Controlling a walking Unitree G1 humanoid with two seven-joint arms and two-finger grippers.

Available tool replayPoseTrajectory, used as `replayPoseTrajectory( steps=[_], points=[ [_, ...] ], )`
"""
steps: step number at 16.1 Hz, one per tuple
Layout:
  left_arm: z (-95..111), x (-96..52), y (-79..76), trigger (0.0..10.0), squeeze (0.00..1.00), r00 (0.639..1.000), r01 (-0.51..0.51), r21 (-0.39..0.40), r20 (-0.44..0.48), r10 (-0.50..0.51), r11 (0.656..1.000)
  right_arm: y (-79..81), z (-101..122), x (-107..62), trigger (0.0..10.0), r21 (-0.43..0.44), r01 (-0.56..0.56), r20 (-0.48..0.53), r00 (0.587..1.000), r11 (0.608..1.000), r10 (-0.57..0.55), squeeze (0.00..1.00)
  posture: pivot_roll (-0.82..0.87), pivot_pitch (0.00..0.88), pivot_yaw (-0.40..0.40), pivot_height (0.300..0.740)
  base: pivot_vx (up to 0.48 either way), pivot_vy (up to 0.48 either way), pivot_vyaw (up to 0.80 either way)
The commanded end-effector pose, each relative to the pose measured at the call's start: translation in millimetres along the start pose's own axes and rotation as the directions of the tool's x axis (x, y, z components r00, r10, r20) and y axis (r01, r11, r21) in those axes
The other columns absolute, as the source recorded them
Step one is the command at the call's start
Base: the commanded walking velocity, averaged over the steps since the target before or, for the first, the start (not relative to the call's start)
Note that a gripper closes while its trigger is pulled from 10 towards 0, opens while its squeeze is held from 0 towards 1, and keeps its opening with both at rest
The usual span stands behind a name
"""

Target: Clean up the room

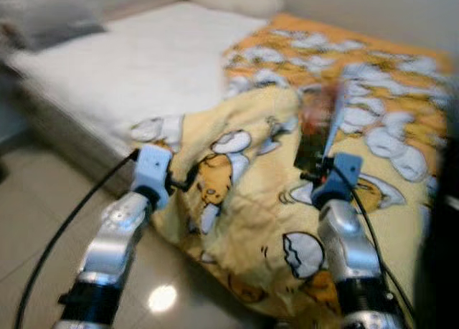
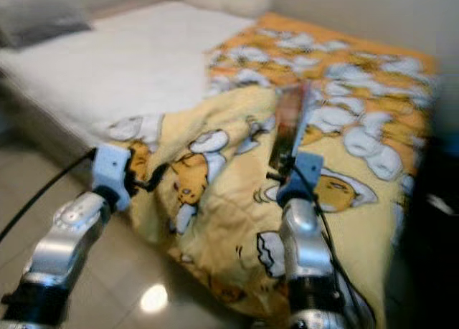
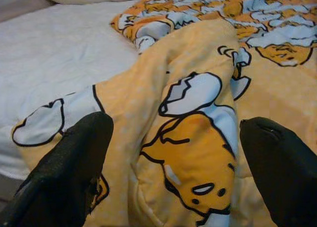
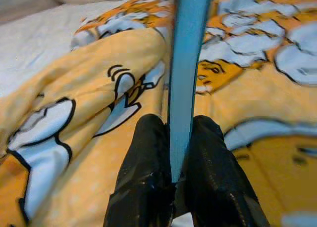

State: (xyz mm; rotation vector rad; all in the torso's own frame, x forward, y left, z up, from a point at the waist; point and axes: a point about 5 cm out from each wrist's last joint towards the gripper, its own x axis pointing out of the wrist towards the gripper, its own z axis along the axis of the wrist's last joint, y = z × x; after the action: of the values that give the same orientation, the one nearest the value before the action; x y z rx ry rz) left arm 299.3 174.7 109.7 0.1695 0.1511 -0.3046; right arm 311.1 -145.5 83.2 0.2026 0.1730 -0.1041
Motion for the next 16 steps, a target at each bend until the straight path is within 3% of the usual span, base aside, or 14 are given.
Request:
replayPoseTrajectory(
  steps=[1, 16],
  points=[
    [6.9, 3.2, -3.8, 10.0, 0.38, 1.000, 0.011, 0.007, 0.023, -0.012, 1.000, -2.0, 7.9, 1.5, 10.0, -0.003, -0.003, 0.025, 1.000, 1.000, 0.003, 0.00, 0.01, 0.000, -0.009, 0.740, 0.000, 0.326, -0.80],
    [6.2, 4.1, -1.7, 10.0, 0.38, 1.000, 0.010, -0.015, 0.011, -0.009, 1.000, -2.9, 5.0, 2.2, 10.0, -0.009, 0.008, -0.002, 1.000, 1.000, -0.008, 0.00, 0.01, 0.000, -0.009, 0.740, 0.000, 0.333, -0.80]
  ],
)
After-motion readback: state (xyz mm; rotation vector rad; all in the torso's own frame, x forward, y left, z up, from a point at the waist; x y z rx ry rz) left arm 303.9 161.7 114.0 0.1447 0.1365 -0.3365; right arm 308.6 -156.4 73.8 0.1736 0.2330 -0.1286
